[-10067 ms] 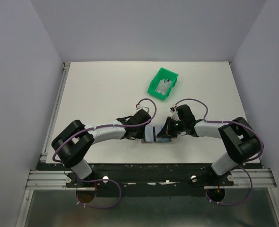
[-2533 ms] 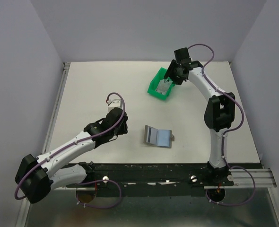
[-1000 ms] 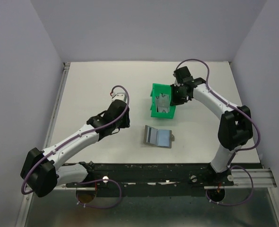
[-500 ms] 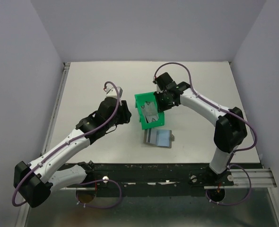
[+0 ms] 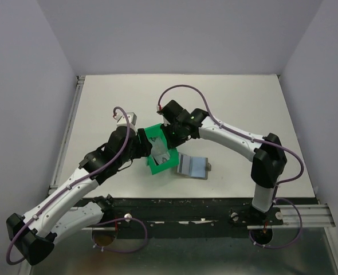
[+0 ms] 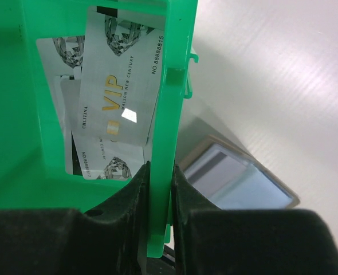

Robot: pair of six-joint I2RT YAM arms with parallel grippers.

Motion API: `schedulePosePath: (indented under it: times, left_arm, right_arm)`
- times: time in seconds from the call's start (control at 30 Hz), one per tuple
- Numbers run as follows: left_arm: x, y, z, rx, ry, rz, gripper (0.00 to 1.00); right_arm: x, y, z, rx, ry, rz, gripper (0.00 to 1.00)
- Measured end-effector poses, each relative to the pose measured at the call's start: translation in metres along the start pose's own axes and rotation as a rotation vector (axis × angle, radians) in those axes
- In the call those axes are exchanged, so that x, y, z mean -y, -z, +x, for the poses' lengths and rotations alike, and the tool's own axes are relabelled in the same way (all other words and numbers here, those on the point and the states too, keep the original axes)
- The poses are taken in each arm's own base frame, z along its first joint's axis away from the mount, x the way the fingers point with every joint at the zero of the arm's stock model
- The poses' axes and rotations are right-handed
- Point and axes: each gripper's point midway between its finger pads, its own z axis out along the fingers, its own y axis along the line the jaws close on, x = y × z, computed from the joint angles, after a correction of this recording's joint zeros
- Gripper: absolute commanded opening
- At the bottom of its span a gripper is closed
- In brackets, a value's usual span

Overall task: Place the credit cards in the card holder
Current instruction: Place the storage box at the center of the board.

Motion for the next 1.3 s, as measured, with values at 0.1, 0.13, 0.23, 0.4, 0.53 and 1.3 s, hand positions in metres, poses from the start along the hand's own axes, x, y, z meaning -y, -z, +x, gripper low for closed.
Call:
schedulePosePath:
  times: [0.1, 0.13, 0.23, 0.4, 0.53, 1.3]
  left_arm:
    - [-0.016, 0.007, 0.022, -0.032, 0.02, -0.025, 0.67]
    - [-0.021, 0.009, 0.028, -0.044, 0.028, -0.034, 0.67]
    - [-0.033, 0.011, 0.046, -0.084, 0.044, -0.066, 0.67]
    - [-0.048, 0.009, 0.072, -0.133, 0.076, -0.107, 0.66]
    - [-0.056, 0.005, 0.087, -0.166, 0.086, -0.132, 0.66]
    - [-0.052, -0.037, 0.109, -0.238, 0.072, -0.145, 0.51]
  right_arm:
    - [-0.018, -0.012, 0.001, -0.016, 0.016, -0.014, 0.01]
    - [-0.021, -0.017, 0.004, -0.03, 0.016, -0.013, 0.01]
    - [-0.026, -0.032, 0.017, -0.065, 0.007, -0.002, 0.01]
    - [-0.014, -0.048, 0.04, -0.1, -0.044, 0.046, 0.08]
    - [-0.008, -0.057, 0.052, -0.115, -0.072, 0.064, 0.15]
    - [-0.015, -0.044, 0.042, -0.023, -0.101, 0.016, 0.43]
